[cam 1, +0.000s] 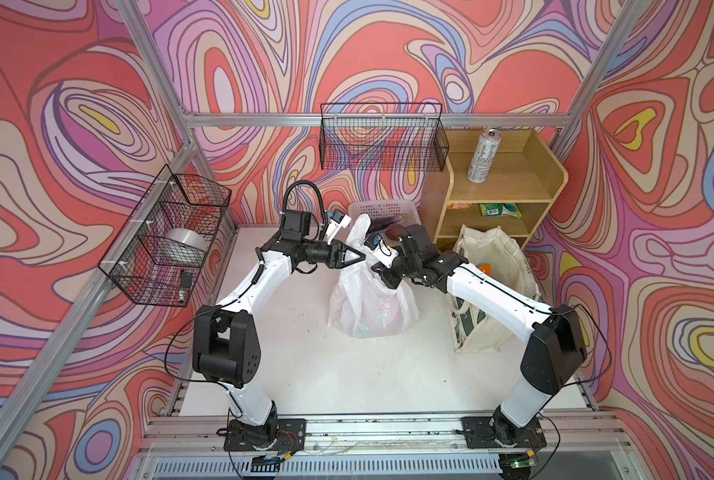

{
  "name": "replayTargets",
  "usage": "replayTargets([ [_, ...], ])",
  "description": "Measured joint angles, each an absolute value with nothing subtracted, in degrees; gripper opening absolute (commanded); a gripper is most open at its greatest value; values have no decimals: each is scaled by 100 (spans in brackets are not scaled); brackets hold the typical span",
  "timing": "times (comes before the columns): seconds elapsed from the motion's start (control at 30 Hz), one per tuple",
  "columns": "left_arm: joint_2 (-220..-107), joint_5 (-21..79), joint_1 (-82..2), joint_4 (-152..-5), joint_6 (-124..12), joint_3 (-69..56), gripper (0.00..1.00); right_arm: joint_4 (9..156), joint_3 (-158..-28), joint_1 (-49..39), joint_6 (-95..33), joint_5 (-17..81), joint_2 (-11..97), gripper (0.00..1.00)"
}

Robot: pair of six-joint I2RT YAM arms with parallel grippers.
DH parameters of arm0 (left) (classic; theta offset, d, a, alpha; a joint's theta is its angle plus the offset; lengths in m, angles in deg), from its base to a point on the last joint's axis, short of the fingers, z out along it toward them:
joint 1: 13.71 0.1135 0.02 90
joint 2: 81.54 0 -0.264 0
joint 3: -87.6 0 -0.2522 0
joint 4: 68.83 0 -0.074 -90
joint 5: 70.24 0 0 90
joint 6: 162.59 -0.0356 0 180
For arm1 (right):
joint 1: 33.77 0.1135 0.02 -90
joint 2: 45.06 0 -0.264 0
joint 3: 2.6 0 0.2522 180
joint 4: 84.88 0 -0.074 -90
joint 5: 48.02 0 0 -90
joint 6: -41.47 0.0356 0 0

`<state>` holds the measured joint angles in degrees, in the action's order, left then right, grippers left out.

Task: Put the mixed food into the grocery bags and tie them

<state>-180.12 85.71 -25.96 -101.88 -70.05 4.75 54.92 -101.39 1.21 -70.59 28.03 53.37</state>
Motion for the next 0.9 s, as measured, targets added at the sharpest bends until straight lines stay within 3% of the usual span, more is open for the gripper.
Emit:
replayTargets([
  [0.2, -18012, 8578, -2585, -9736, -6649, 445, 0, 5538, -10115, 121, -7033, 2803, 5337, 0],
  [0.43, -17980, 8565, -2587, -9569, -6649, 263, 0, 5663, -10115, -53, -6567, 2794, 5333, 0],
  [0.57, -17870, 8510, -2705, -9333, -6649, -69, 0, 5971, -10113, -467, -5890, 2230, 5271, 0],
  [0.67, -17792, 8508, -2753, -9036, -6579, -211, 0, 6045, -10048, -561, -5455, 1994, 5145, 50],
  [0.7, -17746, 8501, -2718, -9003, -6541, -264, 0, 6143, -9956, -609, -5295, 1985, 5064, 57],
  [0.9, -17636, 8335, -2598, -8748, -6371, -482, 0, 6661, -9062, -825, -4373, 2118, 4087, 71],
])
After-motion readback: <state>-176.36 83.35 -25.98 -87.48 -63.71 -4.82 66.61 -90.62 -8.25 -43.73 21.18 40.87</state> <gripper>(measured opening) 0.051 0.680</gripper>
